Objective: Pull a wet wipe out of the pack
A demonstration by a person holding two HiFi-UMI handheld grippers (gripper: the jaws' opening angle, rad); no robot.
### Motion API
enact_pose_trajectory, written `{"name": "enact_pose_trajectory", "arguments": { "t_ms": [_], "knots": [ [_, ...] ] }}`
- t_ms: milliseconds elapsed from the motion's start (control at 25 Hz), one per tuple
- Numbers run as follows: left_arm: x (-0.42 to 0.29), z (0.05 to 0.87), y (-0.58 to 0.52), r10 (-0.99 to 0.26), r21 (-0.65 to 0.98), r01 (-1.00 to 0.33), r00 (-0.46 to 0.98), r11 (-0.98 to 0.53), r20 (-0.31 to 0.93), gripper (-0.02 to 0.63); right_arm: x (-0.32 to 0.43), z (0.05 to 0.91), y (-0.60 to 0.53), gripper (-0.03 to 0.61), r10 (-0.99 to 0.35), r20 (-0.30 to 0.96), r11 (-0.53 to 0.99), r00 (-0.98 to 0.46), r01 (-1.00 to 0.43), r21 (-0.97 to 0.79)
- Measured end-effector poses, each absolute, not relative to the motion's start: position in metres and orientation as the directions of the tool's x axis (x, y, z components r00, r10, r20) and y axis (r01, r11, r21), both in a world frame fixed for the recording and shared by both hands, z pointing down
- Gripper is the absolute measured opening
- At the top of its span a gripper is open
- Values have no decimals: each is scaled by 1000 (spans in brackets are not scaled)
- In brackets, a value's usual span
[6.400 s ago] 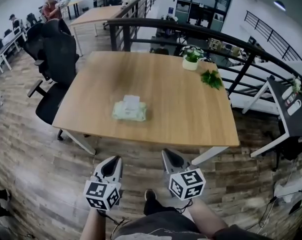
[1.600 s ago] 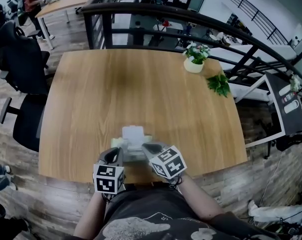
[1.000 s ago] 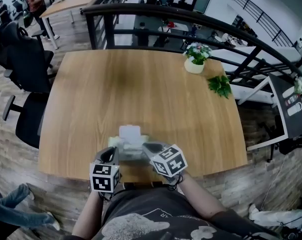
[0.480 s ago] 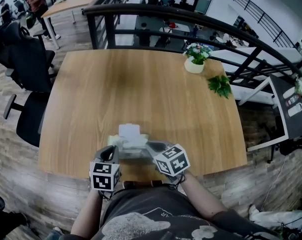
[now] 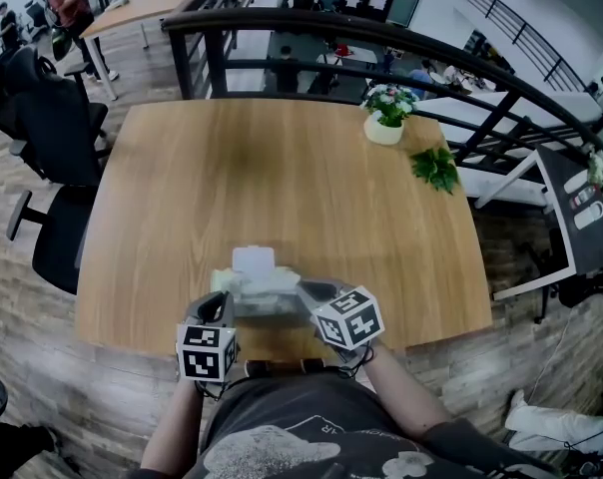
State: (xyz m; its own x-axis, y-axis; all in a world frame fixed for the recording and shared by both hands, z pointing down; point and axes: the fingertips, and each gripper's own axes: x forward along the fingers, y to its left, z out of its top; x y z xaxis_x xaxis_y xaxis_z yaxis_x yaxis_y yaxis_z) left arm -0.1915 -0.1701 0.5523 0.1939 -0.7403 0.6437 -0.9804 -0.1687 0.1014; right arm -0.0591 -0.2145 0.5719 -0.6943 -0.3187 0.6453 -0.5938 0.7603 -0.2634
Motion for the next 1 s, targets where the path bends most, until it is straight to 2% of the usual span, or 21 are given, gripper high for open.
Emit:
{"name": "enact_pose_trajectory", "arguments": {
  "t_ms": [1000],
  "knots": [
    [-185, 548, -167, -744, 94, -984, 176, -151, 644, 15, -36, 555, -219, 29, -357, 592, 723, -722, -615, -314]
  ]
}}
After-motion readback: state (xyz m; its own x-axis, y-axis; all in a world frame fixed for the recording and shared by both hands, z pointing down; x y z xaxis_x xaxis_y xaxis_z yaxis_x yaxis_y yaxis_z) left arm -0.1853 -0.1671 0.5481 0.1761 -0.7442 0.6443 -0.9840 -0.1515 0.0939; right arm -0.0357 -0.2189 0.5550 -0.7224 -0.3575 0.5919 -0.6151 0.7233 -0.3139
